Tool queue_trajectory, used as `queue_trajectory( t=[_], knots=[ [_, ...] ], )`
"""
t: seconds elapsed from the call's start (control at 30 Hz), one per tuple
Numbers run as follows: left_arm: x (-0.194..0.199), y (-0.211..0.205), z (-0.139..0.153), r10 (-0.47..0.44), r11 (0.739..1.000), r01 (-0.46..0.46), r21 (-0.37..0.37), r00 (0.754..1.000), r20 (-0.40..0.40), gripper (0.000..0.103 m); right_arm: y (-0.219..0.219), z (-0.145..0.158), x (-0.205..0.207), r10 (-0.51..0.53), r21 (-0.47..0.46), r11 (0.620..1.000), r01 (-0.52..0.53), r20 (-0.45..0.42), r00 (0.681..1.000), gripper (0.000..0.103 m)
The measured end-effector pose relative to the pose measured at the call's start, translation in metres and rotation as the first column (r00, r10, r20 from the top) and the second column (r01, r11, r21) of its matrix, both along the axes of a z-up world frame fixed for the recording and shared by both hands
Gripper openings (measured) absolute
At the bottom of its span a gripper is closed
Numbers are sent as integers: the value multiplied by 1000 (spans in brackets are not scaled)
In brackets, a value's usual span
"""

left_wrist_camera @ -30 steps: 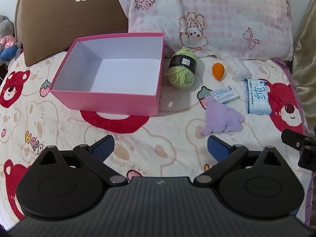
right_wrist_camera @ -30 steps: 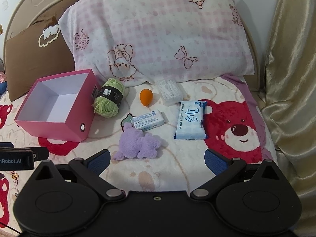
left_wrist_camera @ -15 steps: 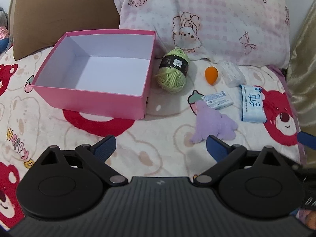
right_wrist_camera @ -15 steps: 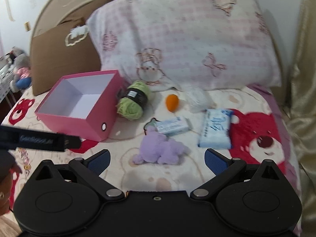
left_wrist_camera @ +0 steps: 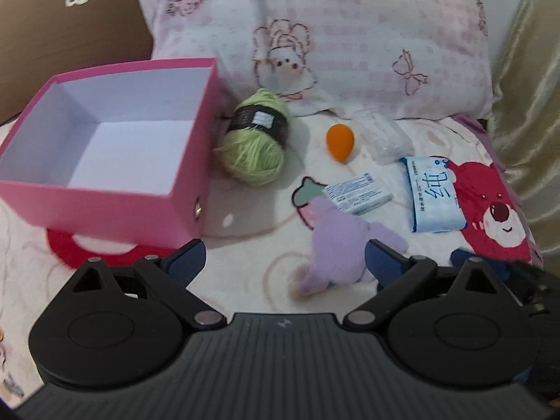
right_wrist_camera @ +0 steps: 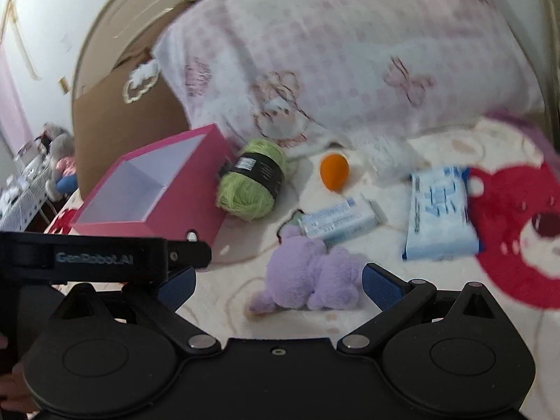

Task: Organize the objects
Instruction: 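Close the left gripper on the lilac plush toy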

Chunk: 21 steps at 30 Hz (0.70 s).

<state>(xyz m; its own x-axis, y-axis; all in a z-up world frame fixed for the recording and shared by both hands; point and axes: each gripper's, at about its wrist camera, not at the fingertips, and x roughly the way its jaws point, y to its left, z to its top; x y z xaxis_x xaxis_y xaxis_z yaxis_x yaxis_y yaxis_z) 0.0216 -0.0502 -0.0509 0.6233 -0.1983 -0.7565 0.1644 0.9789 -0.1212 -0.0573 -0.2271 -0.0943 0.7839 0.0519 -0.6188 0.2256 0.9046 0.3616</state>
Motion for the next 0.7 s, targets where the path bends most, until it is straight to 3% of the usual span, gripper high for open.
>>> queue_trajectory(
  t=[0.27, 0.37, 0.43, 0.5, 0.53, 0.7],
  knots=[
    [31, -15, -21, -117, 993, 116, -29, 993, -18, 97, -4, -20, 19, 57, -45, 997, -60, -58, 997, 102],
    [39, -19, -29, -133, 991, 132, -33, 991, -30, 87, -2, -28, 26, 38, -67, 997, -44, -88, 995, 102],
    [43, -22, -36, -156, 987, 155, -34, 986, -53, 75, -1, -35, 30, 25, -71, 997, -33, -115, 993, 102],
    [46, -25, -44, -190, 981, 188, -38, 979, -68, 70, 1, -40, 34, 16, -67, 997, -24, -119, 993, 102],
    [47, -27, -47, -387, 922, 385, -46, 919, -70, 69, 3, -42, 35, 13, -70, 997, -22, -120, 993, 102],
    [55, -27, -58, -384, 922, 379, -71, 921, -70, 68, 16, -49, 39, 7, -138, 990, -22, -108, 994, 99]
  ],
)
